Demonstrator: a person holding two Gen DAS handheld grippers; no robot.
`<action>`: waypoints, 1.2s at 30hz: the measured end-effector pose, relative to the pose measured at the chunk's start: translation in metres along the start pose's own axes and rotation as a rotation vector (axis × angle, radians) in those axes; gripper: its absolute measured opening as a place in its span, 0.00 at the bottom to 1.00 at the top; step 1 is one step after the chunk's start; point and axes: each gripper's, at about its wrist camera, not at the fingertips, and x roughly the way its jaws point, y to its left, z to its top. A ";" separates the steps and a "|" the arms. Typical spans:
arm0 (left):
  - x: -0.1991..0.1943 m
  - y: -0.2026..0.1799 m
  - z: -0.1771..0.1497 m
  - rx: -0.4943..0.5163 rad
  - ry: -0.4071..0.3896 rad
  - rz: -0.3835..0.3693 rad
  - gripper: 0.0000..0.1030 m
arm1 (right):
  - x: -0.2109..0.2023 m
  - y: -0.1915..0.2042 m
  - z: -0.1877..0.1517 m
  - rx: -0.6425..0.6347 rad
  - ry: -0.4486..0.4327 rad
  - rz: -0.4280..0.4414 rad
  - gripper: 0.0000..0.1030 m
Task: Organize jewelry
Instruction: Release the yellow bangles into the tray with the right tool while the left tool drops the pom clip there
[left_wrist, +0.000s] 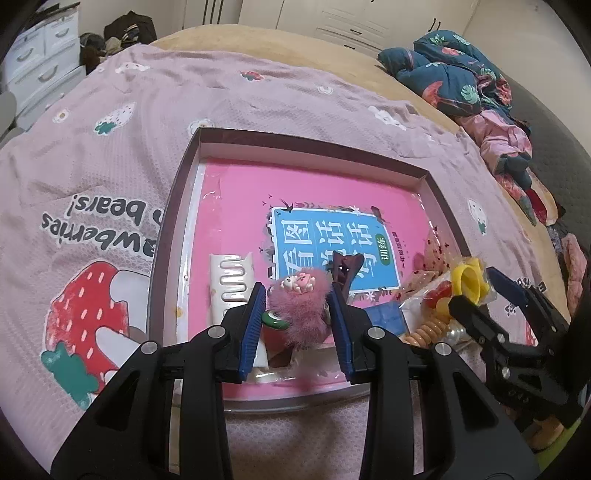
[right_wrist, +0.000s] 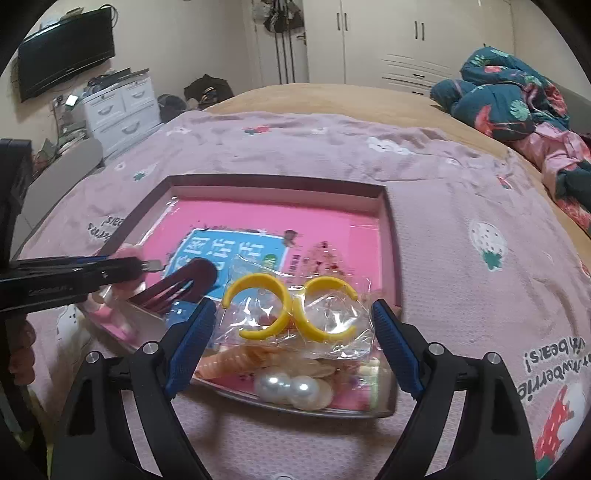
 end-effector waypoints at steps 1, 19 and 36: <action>0.000 0.001 0.000 0.000 0.000 0.001 0.26 | 0.000 0.002 0.001 -0.006 0.000 0.005 0.82; 0.002 0.007 -0.001 -0.021 0.002 0.001 0.26 | 0.000 0.040 -0.008 -0.142 0.022 0.073 0.87; -0.027 -0.001 -0.006 -0.016 -0.037 0.005 0.29 | -0.040 0.030 -0.029 -0.121 -0.009 0.045 0.92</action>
